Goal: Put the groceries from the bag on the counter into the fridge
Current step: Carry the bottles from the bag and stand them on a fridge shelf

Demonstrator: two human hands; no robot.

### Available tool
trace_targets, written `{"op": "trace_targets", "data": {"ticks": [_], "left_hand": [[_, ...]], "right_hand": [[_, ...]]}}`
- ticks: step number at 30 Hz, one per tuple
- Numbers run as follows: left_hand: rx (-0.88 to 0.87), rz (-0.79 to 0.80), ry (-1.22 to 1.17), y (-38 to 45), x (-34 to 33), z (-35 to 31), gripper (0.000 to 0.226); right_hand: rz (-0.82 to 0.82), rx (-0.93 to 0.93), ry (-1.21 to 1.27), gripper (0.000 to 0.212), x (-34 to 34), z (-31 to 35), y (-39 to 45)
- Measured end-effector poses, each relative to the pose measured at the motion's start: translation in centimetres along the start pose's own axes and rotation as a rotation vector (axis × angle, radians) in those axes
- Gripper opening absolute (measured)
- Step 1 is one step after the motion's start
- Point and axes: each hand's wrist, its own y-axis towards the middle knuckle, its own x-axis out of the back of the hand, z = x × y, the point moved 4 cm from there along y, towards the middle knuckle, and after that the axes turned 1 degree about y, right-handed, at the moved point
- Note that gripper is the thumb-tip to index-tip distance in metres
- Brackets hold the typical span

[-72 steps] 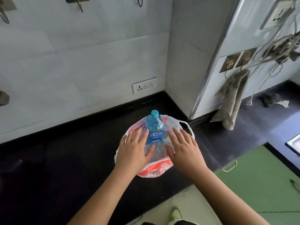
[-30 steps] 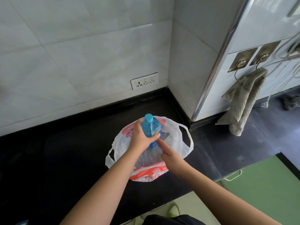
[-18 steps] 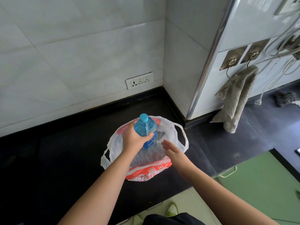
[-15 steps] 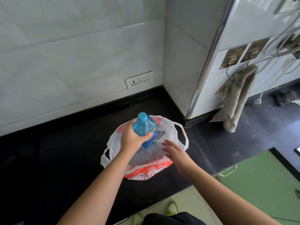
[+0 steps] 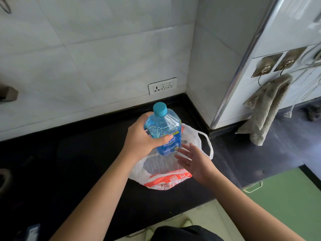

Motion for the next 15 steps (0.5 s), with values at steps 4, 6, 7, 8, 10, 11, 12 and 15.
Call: {"op": "trace_targets", "data": {"ticks": [4, 6, 7, 8, 10, 11, 12, 15], "left_hand": [[-0.056, 0.045, 0.02, -0.5, 1.2, -1.4, 0.068], [-0.091, 0.063, 0.051, -0.9, 1.8, -1.9, 0.072], [-0.104, 0.074, 0.064, -1.0, 2.0, -2.0, 0.074], [-0.112, 0.086, 0.073, -1.1, 2.3, -2.1, 0.076], [-0.125, 0.116, 0.094, -1.3, 2.8, -2.2, 0.08], [-0.133, 0.133, 0.108, -1.3, 3.1, -2.3, 0.083], [-0.139, 0.148, 0.12, -1.4, 3.4, -2.4, 0.084], [-0.149, 0.142, 0.107, -1.6, 4.3, -2.5, 0.08]], "right_hand": [[0.099, 0.002, 0.114, 0.04, -2.1, 0.0, -0.5], [0.108, 0.0, 0.123, 0.038, -3.0, 0.0, -0.8], [0.103, 0.002, 0.124, 0.037, -3.4, 0.0, -1.0], [0.098, 0.006, 0.118, 0.037, -3.7, 0.0, -1.2], [0.087, 0.005, 0.125, 0.037, -4.2, -0.2, -1.5], [0.084, -0.003, 0.136, 0.036, -4.4, -0.3, -1.7], [0.081, -0.011, 0.147, 0.036, -4.6, -0.4, -1.9], [0.086, -0.023, 0.168, 0.04, -5.4, -0.7, -2.7]]}}
